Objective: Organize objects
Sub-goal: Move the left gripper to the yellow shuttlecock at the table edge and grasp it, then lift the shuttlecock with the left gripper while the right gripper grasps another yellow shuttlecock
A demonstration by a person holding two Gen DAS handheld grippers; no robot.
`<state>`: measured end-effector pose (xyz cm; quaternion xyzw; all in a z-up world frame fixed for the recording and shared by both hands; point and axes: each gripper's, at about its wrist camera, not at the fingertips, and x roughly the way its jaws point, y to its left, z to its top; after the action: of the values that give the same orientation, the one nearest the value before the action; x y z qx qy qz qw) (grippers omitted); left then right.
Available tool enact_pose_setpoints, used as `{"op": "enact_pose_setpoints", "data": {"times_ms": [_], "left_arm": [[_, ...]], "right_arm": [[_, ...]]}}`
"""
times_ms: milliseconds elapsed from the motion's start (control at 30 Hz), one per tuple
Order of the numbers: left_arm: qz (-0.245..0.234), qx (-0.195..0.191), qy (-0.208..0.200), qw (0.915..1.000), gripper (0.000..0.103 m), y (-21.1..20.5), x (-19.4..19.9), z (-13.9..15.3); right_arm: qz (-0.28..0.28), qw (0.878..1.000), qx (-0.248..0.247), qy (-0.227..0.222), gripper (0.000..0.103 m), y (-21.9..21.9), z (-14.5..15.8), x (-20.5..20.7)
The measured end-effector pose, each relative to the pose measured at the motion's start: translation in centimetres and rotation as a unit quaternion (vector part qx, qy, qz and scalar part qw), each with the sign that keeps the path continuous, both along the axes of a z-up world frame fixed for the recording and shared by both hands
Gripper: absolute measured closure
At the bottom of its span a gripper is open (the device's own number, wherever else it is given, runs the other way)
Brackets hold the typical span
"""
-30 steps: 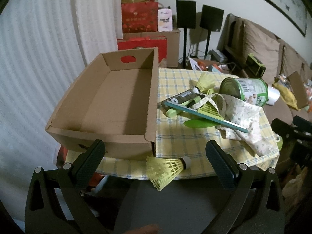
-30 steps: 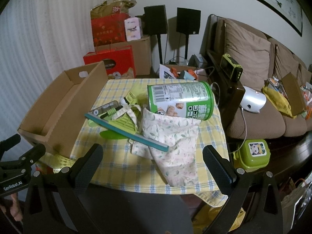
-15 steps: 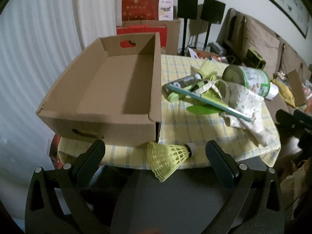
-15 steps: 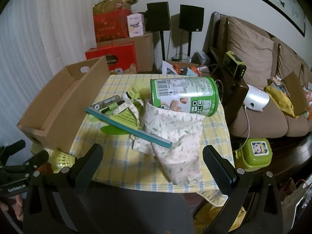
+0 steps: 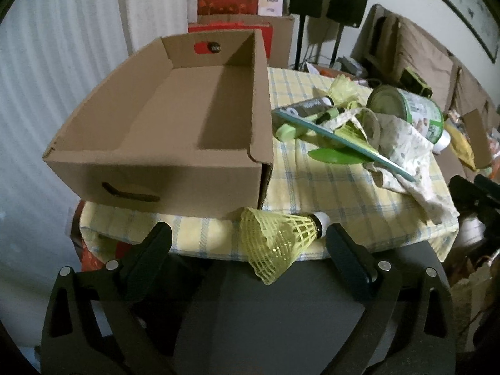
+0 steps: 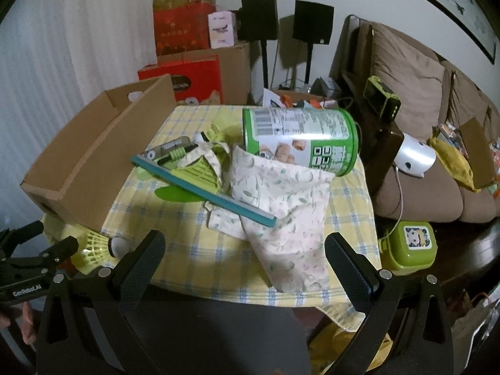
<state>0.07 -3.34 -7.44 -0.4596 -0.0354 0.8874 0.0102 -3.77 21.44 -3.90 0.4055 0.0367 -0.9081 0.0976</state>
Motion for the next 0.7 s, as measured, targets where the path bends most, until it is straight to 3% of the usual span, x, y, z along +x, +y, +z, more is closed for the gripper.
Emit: {"op": "enact_pose_setpoints", "data": {"times_ms": [133, 300, 400, 700], "left_arm": [[-0.006, 0.021, -0.017, 0.9996, 0.018, 0.0, -0.4, -0.8], [-0.005, 0.046, -0.036, 0.9983, 0.044, -0.1, -0.9, -1.8], [-0.007, 0.049, -0.041, 0.9979, 0.055, 0.0, -1.0, -2.1], [-0.032, 0.045, -0.019, 0.9983, 0.082, 1.2, -0.7, -1.7]], "right_arm": [[0.003, 1.000, -0.009, -0.016, 0.002, 0.4, -0.8, -0.3], [0.002, 1.000, -0.008, -0.028, 0.006, 0.7, -1.5, -0.6], [0.002, 1.000, 0.001, -0.030, 0.009, 0.8, -1.8, -0.8], [0.025, 0.999, -0.003, -0.037, 0.026, 0.6, -2.2, -1.3]]}}
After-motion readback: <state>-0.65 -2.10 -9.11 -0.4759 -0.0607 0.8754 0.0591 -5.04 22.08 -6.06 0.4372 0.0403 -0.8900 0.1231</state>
